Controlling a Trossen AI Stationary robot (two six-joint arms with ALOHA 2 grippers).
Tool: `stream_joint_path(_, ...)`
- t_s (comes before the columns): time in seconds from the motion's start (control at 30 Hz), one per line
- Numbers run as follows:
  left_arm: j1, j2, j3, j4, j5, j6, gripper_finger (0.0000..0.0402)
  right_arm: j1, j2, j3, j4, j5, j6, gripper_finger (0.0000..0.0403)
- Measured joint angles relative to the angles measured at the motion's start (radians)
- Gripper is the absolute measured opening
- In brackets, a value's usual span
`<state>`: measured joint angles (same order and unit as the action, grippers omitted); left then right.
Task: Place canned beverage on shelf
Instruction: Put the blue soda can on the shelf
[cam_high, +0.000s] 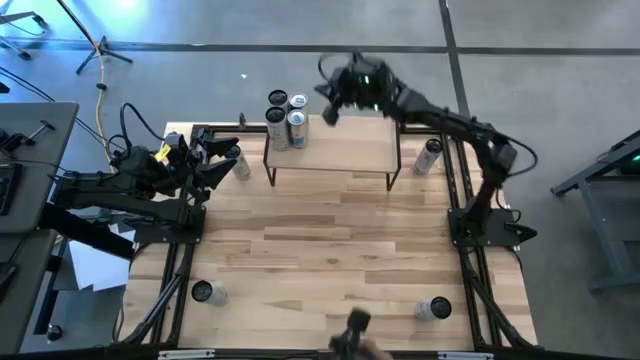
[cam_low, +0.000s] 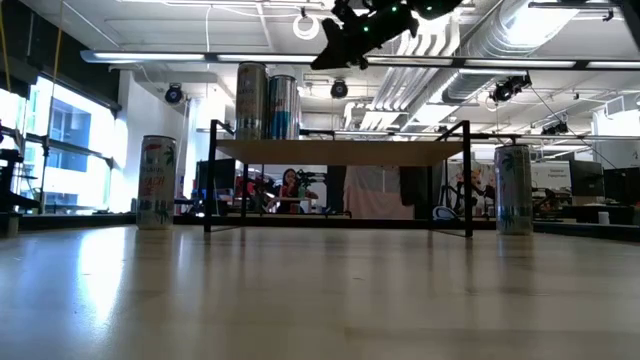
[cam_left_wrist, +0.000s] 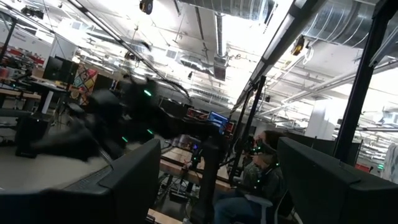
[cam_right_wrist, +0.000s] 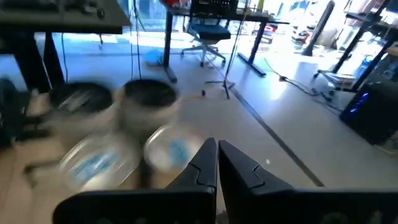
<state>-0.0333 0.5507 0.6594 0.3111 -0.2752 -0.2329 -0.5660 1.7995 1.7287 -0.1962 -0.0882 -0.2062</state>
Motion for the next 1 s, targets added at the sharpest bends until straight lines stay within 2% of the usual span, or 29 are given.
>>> stream_joint_path(0.07, 0.000, 0.000, 0.000, 0.000, 0.000, 0.000, 0.0296, -0.054, 0.071, 0.135, -0.096, -0.083, 0.055, 0.0000)
stream_joint_path(0.23, 0.000, 0.000, 0.000, 0.000, 0.000, 0.000, 0.0296, -0.177, 0.298, 0.517, -0.383, -0.385, 0.239, 0.0000)
stream_joint_path(0.3, 0.000, 0.000, 0.000, 0.000, 0.000, 0.000, 0.0296, -0.194, 0.379, 0.630, -0.467, -0.443, 0.258, 0.0000)
stream_joint_path(0.43, 0.000, 0.000, 0.000, 0.000, 0.000, 0.000, 0.0296, -0.184, 0.368, 0.492, -0.300, -0.489, 0.338, 0.0000)
stream_joint_path(0.6, 0.000, 0.000, 0.000, 0.000, 0.000, 0.000, 0.0296, -0.152, 0.368, 0.401, -0.266, -0.461, 0.332, 0.0000)
stream_joint_path(0.83, 0.000, 0.000, 0.000, -0.001, 0.000, 0.000, 0.0296, -0.100, 0.368, 0.366, -0.182, -0.378, 0.329, 0.0000)
stream_joint_path(1.0, 0.000, 0.000, 0.000, -0.001, 0.000, 0.000, 0.0296, -0.088, 0.368, 0.365, -0.177, -0.374, 0.314, 0.0000)
